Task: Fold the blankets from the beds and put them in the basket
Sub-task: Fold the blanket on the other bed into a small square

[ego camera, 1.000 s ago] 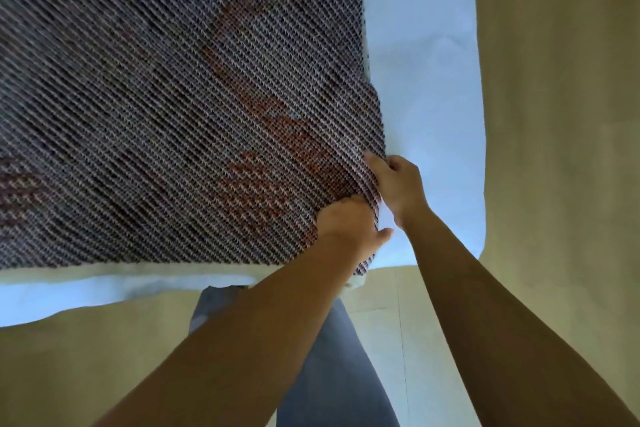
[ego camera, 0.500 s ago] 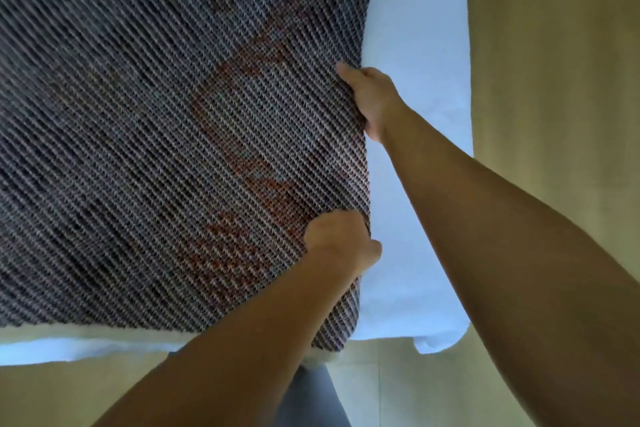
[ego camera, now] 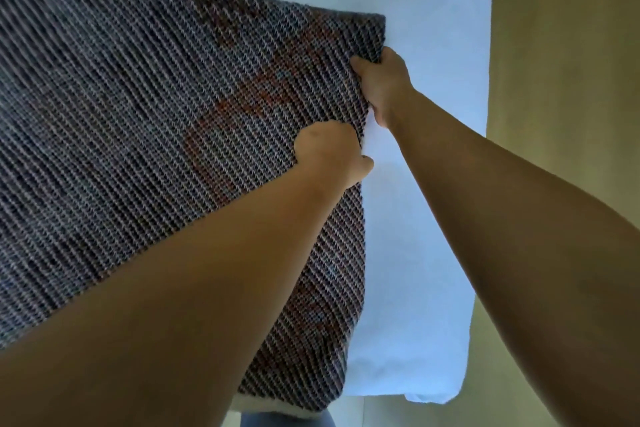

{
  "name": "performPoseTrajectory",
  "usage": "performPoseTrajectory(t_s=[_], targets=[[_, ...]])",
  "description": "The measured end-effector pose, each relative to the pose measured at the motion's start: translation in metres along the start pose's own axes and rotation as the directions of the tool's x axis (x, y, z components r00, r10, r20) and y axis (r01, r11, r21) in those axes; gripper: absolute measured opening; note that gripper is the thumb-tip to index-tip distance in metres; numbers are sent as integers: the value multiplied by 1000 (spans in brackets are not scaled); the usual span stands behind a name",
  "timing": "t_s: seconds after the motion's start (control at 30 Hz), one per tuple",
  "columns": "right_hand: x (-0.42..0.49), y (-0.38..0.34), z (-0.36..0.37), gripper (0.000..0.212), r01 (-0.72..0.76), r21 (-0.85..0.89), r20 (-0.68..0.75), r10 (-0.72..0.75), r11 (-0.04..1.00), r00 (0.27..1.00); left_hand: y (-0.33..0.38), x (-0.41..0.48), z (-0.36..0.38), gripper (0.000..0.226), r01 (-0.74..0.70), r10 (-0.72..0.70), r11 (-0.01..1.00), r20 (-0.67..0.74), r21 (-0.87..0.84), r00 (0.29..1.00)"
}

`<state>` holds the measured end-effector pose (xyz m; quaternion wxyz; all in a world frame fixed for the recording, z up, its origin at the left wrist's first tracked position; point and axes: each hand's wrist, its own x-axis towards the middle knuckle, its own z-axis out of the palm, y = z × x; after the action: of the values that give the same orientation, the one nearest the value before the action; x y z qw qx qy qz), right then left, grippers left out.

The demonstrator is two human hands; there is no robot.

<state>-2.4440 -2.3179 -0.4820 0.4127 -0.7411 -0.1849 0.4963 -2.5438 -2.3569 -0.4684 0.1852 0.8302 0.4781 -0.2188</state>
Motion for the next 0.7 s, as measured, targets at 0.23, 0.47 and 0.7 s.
performPoseTrajectory(t_s=[0.23,0.47,0.7], targets=[[51,-33,-10,16,121,-123,-347,-157,985,925,14,15,-9,23,-2,-49,934,-133,-358,990],[48,-4,-7,23,50,-197,-222,-94,979,970,28,-15,35,67,-10,-9,981,-96,-196,995],[-37,47,-12,23,-110,53,-24,111,993,994,11,-50,40,52,-85,11,885,-162,-458,987]])
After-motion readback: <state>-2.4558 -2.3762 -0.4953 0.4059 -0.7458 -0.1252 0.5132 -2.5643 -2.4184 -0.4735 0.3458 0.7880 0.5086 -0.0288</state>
